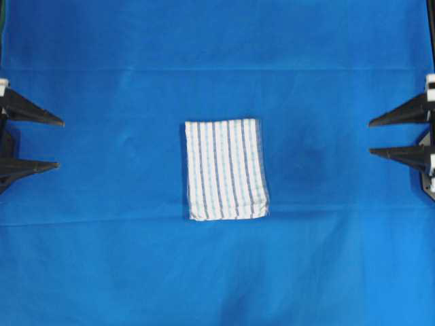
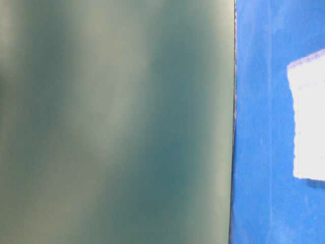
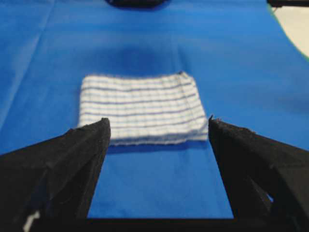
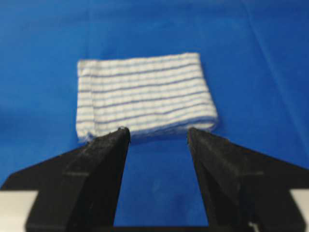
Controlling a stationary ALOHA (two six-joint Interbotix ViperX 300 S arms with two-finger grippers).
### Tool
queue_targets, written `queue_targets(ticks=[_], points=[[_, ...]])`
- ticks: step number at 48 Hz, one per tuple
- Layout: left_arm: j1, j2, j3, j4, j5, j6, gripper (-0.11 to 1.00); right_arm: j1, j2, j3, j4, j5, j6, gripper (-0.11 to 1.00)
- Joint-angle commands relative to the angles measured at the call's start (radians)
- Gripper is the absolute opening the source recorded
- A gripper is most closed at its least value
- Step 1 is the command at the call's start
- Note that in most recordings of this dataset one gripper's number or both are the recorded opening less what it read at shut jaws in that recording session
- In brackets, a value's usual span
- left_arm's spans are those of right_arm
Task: Fold the blue towel.
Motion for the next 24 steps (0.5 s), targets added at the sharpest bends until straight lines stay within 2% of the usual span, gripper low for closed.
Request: queue_targets(ticks=[1,9,24], points=[[0.003,-0.017,0.011,0.002,-0.009,0.0,0.76,-0.003,0.012,0.012,-0.003,-0.049,0.003,0.57],[0.003,-0.028,0.029,0.002,-0.012,0.0,0.76,-0.015,0.038,0.028,0.0,-0.084,0.008,0.57],[0.002,-0.029,0.029,0.002,-0.012,0.0,0.76,-0.02,0.034,0.023,0.002,-0.081,0.011,0.57]])
